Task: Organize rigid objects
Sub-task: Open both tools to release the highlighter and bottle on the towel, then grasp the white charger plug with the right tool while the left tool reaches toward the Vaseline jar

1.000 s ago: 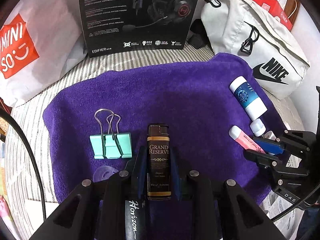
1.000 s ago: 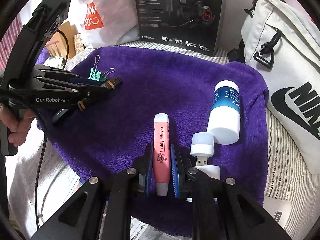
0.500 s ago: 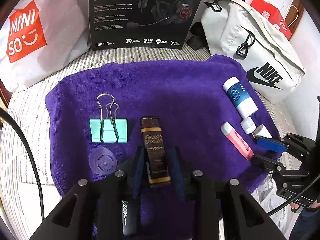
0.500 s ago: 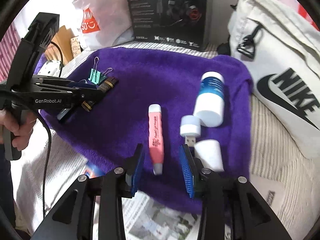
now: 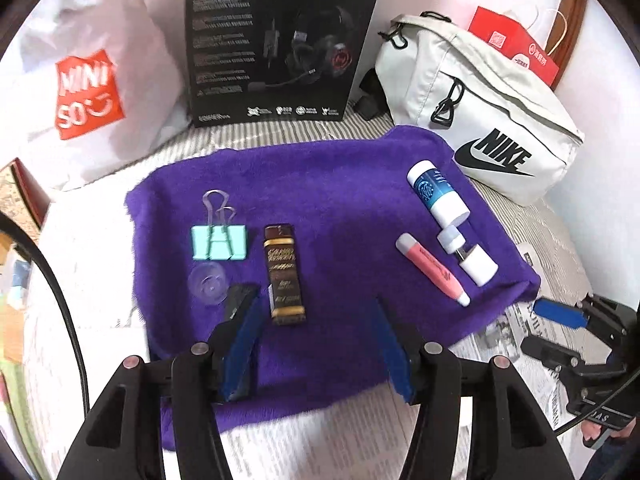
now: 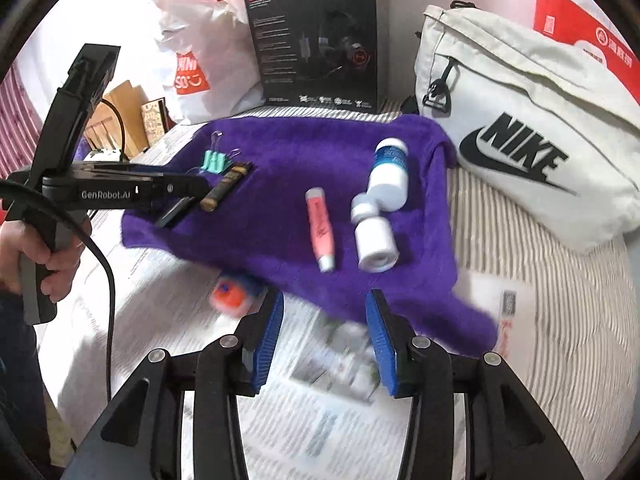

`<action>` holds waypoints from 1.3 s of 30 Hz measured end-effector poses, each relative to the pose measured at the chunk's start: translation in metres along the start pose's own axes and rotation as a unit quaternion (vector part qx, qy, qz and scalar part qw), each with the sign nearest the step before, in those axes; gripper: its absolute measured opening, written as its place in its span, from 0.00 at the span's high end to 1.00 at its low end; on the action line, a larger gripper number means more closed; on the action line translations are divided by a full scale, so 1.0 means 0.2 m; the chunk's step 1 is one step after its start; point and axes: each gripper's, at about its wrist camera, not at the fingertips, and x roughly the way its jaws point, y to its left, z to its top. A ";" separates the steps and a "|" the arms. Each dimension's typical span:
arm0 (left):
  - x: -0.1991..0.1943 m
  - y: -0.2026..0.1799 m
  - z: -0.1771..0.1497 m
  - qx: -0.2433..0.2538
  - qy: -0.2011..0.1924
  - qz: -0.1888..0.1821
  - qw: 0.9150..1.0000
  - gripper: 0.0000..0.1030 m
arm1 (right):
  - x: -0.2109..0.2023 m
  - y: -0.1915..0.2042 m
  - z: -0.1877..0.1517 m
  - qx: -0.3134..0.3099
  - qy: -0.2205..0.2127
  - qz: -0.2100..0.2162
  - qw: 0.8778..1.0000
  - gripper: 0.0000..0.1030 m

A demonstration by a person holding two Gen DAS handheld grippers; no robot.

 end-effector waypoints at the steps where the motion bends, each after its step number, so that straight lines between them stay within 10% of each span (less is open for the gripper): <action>1: -0.03 0.01 -0.02 -0.002 -0.003 0.004 1.000 0.45 | 0.00 0.03 -0.03 -0.001 0.003 0.003 1.000 0.58; 9: -0.23 0.10 -0.24 -0.020 -0.017 0.063 0.998 0.44 | 0.07 0.23 -0.14 0.001 0.016 0.033 0.999 0.58; 20: -0.43 0.08 -0.44 -0.038 -0.045 0.063 0.996 0.43 | 0.21 0.32 -0.19 -0.008 0.010 -0.036 0.999 0.69; 39: -0.26 0.02 -0.56 -0.042 -0.017 0.011 0.999 0.42 | -0.10 -0.11 -0.47 0.077 -0.001 -0.116 0.990 0.70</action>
